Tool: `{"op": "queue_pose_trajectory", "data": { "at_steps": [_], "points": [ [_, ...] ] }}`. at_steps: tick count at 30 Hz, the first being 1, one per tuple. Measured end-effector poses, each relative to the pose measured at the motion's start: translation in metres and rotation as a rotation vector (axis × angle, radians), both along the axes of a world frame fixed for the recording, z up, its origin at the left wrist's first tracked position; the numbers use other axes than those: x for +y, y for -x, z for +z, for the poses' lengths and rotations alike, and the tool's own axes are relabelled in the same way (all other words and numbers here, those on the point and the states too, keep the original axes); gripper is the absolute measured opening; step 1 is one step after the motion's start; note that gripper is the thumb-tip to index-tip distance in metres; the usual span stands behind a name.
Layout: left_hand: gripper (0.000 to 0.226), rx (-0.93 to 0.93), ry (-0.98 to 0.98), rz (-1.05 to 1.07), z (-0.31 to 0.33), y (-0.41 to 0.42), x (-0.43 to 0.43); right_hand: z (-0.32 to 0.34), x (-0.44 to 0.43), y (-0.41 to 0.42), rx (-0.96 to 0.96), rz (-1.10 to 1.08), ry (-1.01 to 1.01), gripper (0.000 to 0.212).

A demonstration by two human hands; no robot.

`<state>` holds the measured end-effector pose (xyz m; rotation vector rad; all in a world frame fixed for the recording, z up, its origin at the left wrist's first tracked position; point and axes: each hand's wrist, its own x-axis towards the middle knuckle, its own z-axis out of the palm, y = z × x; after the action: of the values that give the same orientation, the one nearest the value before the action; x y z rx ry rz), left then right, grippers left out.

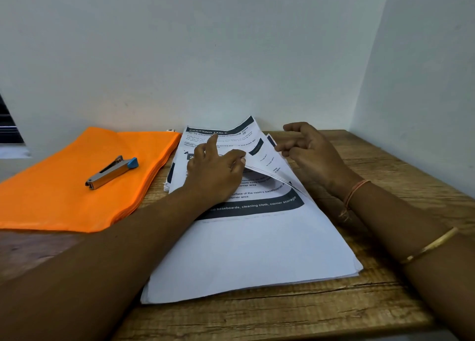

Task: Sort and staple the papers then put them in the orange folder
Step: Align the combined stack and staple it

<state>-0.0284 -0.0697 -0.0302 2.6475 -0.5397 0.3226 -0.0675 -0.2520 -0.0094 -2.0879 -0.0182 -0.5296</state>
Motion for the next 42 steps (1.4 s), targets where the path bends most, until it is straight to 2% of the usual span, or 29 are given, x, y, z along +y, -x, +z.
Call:
{"op": "queue_pose_trajectory", "data": {
  "at_steps": [4, 9, 13, 15, 20, 23, 28, 35, 42],
  "points": [
    [0.039, -0.003, -0.009, -0.003, 0.0, 0.0, 0.0, 0.002, 0.006, 0.007, -0.011, 0.07, 0.009, 0.031],
    [0.041, -0.018, -0.024, 0.012, -0.001, 0.0, 0.0, 0.0, 0.012, 0.011, 0.009, 0.101, 0.033, 0.038],
    [0.064, -0.026, 0.003, 0.057, 0.0, -0.001, -0.002, -0.001, 0.012, 0.011, 0.027, 0.1, 0.048, 0.037],
    [0.068, -0.027, 0.018, 0.052, 0.001, -0.001, -0.002, -0.001, 0.012, 0.011, 0.036, 0.106, 0.047, 0.035],
    [0.048, -0.025, -0.04, -0.004, 0.0, -0.001, 0.0, -0.001, 0.013, 0.011, 0.034, 0.11, 0.041, 0.039],
    [0.04, -0.014, -0.045, -0.016, -0.001, -0.002, 0.001, 0.001, 0.008, 0.008, -0.031, 0.019, 0.053, 0.043],
    [0.039, -0.006, -0.03, -0.017, -0.001, -0.002, 0.0, 0.004, -0.001, 0.007, -0.07, -0.128, 0.065, 0.041],
    [0.04, 0.011, -0.002, -0.035, 0.002, 0.002, 0.001, 0.002, -0.004, 0.003, -0.023, -0.148, 0.138, 0.042],
    [0.04, 0.016, 0.003, -0.031, 0.001, 0.003, 0.0, 0.001, -0.004, 0.002, -0.015, -0.117, 0.104, 0.04]
  ]
}}
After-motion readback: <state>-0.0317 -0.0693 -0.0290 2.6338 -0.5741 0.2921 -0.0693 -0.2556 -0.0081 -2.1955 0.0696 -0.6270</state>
